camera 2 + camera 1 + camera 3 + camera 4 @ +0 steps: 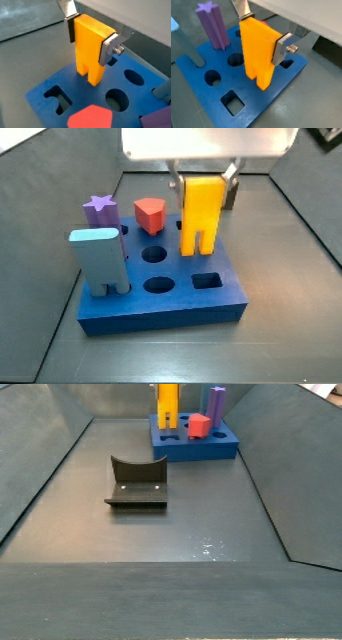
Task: Pick up the double-square object. Move up. Place the double-square object on the fixture. Regrasp the double-square object. Move to above the board. Insert the double-square object.
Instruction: Insert the double-square object.
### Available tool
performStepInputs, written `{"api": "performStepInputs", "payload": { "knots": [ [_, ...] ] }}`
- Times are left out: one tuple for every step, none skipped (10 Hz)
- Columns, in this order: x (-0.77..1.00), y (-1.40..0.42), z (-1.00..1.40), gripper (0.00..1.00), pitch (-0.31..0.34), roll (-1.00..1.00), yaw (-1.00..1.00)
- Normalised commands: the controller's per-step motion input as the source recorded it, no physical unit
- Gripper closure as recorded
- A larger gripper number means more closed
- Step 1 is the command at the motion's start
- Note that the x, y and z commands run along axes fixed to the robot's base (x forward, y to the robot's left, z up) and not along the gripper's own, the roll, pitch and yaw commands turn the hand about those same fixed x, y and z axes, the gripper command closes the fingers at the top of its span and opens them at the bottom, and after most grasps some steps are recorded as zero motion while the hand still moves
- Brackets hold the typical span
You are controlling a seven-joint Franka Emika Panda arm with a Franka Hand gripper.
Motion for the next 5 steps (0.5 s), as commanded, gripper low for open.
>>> {"api": "performStepInputs", "payload": {
  "knots": [
    [-0.03,-0.13,-1.00,1.00,-0.024,0.04,-0.07],
    [-0.01,-0.10,-1.00,1.00,-0.024,0.04,-0.03],
    [0.00,-0.11,-1.00,1.00,-0.017,0.03,0.00],
    [0.01,-0.13,-1.00,1.00,-0.017,0.03,0.00],
    [0.30,-0.30,-1.00,1.00,-0.047,0.00,0.00]
  ]
}}
